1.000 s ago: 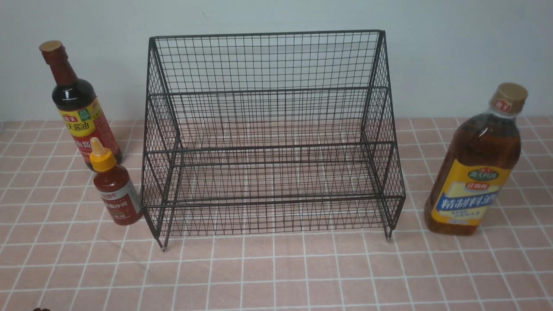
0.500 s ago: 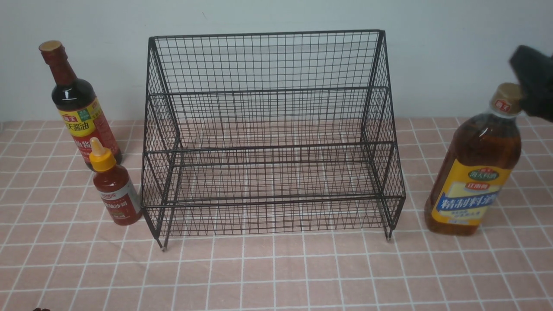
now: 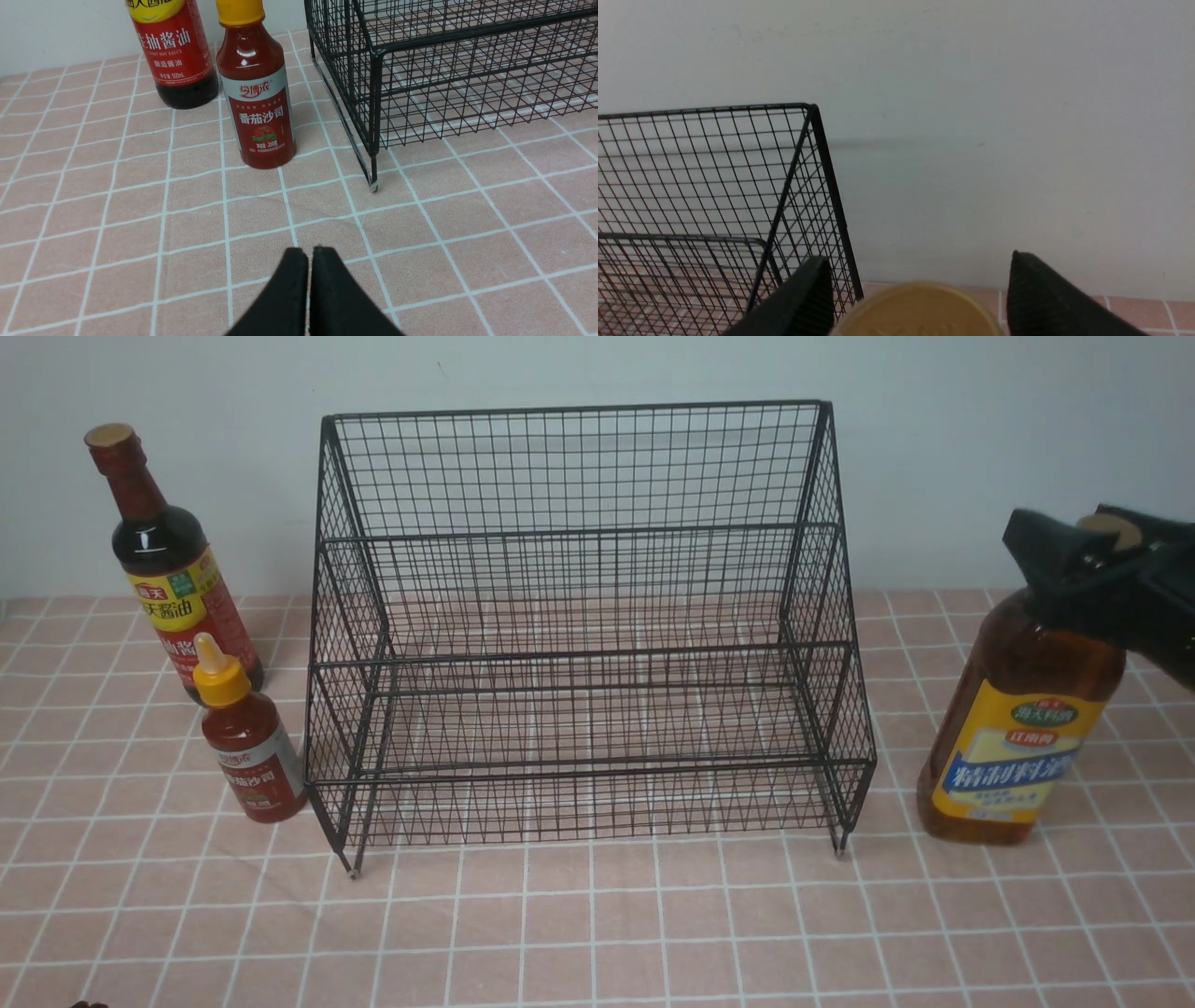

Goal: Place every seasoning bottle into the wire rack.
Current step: Use the right arm to grab the condiment bottle closest to it, then use the right arm to put the condiment bottle back on the shelf

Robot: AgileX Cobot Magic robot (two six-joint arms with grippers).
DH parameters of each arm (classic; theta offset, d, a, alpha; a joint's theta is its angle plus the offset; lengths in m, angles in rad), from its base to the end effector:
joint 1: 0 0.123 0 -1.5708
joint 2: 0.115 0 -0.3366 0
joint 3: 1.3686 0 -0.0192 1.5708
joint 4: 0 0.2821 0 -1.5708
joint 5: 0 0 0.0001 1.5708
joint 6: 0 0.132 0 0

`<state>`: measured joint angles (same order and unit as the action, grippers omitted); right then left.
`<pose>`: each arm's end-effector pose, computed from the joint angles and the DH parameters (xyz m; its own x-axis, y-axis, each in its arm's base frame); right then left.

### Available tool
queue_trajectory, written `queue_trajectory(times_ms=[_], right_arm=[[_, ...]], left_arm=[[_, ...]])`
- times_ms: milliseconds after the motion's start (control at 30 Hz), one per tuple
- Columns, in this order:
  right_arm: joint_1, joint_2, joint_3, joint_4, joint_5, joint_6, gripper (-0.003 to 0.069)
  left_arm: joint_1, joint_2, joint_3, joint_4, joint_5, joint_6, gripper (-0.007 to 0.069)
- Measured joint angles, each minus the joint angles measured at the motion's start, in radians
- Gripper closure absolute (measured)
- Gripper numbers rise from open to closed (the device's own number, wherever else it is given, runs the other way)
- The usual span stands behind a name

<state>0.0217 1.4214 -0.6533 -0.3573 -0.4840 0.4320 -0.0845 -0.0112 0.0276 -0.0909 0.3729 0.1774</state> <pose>0.3461 0.0290 0.2678 -0.2402 0.1059 -0.9649 -0.1540 0.9773 0.1456 0.0706 -0.0104 0.1578 -0.2831 0.1168 -0.9519 0.1427 0.9866 0.0787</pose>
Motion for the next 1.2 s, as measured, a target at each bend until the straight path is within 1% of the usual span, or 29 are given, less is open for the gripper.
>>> queue_trajectory(times_ms=[33, 67, 100, 233, 267, 400, 467, 567, 633, 667, 733, 833, 900, 933, 1000, 1033, 1200], right_arm=[[0.0, 0.002, 0.0, 0.0, 0.002, -0.002, 0.0232], [-0.001, 0.014, 0.0, 0.001, 0.005, -0.021, 0.0277], [-0.001, 0.016, -0.004, -0.001, 0.0, -0.068, 0.0319], [-0.002, 0.002, -0.014, -0.003, 0.021, -0.135, 0.0344], [-0.002, -0.001, -0.016, -0.003, 0.029, -0.135, 0.0344], [-0.002, -0.058, -0.072, -0.009, 0.152, -0.138, 0.0344], [-0.001, -0.078, -0.104, -0.02, 0.176, -0.138, 0.0344], [0.016, -0.127, -0.241, -0.068, 0.194, -0.086, 0.0345], [0.026, -0.135, -0.296, -0.09, 0.191, -0.056, 0.0345], [0.047, -0.137, -0.355, -0.116, 0.179, -0.024, 0.0345], [0.083, -0.136, -0.438, -0.158, 0.165, 0.0, 0.0345], [0.13, -0.123, -0.516, -0.183, 0.158, 0.009, 0.0345], [0.188, -0.083, -0.617, -0.187, 0.152, 0.026, 0.0345], [0.191, -0.079, -0.624, -0.187, 0.152, 0.026, 0.0345], [0.233, -0.035, -0.693, -0.187, 0.145, 0.037, 0.0345], [0.237, -0.031, -0.693, -0.187, 0.145, 0.039, 0.0345], [0.323, 0.094, -0.769, -0.187, 0.144, 0.056, 0.0345]], left_arm=[[0.0, 0.0, 0.0, 0.0, 0.0, 0.0, 0.0631], [0.0, 0.0, 0.0, 0.0, 0.0, 0.0, 0.0631], [0.0, 0.0, 0.0, 0.0, 0.0, 0.0, 0.0631], [0.0, 0.0, 0.0, 0.0, 0.0, 0.0, 0.0631], [0.0, 0.0, 0.0, 0.0, 0.0, 0.0, 0.0631], [0.0, 0.0, 0.0, 0.0, 0.0, 0.0, 0.0631], [0.0, 0.0, 0.0, 0.0, 0.0, 0.0, 0.0631], [0.0, 0.0, 0.0, 0.0, 0.0, 0.0, 0.0631], [0.0, 0.0, 0.0, 0.0, 0.0, 0.0, 0.0631], [0.0, 0.0, 0.0, 0.0, 0.0, 0.0, 0.0631], [0.0, 0.0, 0.0, 0.0, 0.0, 0.0, 0.0631], [0.0, 0.0, 0.0, 0.0, 0.0, 0.0, 0.0631], [0.0, 0.0, 0.0, 0.0, 0.0, 0.0, 0.0631], [0.0, 0.0, 0.0, 0.0, 0.0, 0.0, 0.0631], [0.0, 0.0, 0.0, 0.0, 0.0, 0.0, 0.0631], [0.0, 0.0, 0.0, 0.0, 0.0, 0.0, 0.0631], [0.0, 0.0, 0.0, 0.0, 0.0, 0.0, 0.0631]])
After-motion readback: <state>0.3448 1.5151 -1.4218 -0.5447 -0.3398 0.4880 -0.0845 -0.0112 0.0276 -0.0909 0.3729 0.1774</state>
